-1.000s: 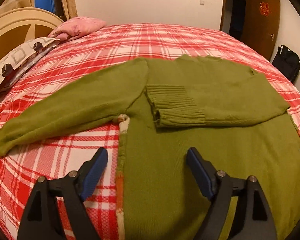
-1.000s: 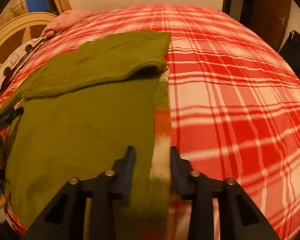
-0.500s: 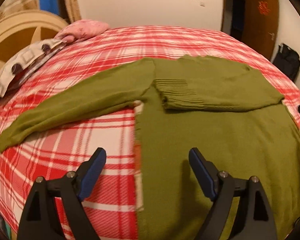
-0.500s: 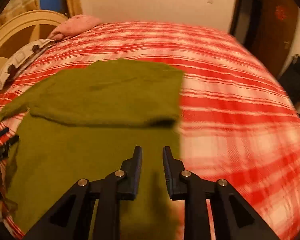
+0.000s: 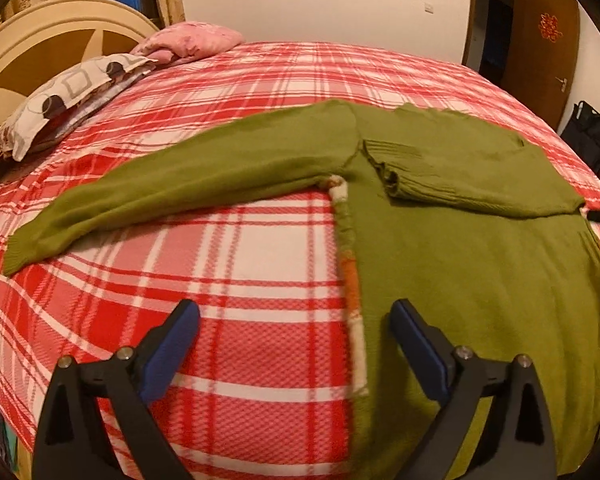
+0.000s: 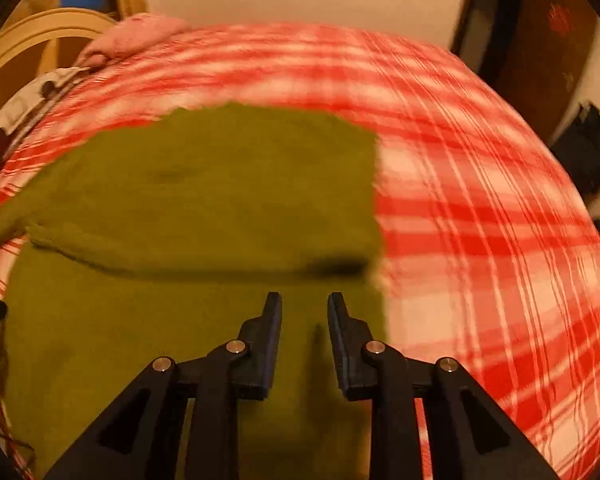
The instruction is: Fold small clothes
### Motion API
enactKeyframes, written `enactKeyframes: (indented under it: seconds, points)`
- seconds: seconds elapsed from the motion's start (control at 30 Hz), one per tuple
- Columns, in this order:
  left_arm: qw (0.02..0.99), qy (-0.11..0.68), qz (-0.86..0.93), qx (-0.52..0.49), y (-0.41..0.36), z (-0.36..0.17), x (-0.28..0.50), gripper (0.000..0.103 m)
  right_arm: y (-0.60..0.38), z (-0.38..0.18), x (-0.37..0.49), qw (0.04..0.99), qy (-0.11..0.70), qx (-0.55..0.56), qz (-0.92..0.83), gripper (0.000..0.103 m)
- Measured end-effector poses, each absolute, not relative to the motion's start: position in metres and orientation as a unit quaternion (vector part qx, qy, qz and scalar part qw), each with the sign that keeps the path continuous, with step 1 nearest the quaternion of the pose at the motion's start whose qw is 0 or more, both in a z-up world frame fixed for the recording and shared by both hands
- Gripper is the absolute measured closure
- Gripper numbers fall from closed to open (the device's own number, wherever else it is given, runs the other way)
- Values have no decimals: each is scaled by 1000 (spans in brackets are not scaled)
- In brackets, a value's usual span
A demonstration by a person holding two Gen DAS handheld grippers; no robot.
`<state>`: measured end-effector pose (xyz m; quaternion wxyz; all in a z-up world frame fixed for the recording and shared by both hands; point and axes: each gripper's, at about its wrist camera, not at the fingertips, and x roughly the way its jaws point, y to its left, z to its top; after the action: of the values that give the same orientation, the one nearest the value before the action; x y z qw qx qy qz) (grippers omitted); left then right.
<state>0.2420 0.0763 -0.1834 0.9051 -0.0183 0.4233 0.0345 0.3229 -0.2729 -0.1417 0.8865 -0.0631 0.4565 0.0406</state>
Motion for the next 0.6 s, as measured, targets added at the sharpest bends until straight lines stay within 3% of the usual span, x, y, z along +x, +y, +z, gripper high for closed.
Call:
enactKeyframes:
  seconds: [0.13,0.3,0.6]
  points:
    - [902,427,51,-25,91,-182,240,5,-225,-146,359,885,455,-66,74,66]
    - [904,422,71,-25,115,-178,235,5,-210,-182,378,873,479,-74,58,65]
    - [903,408,133,-20,179,-172,233,5,-209,-176,335,882,454,-100,76,60]
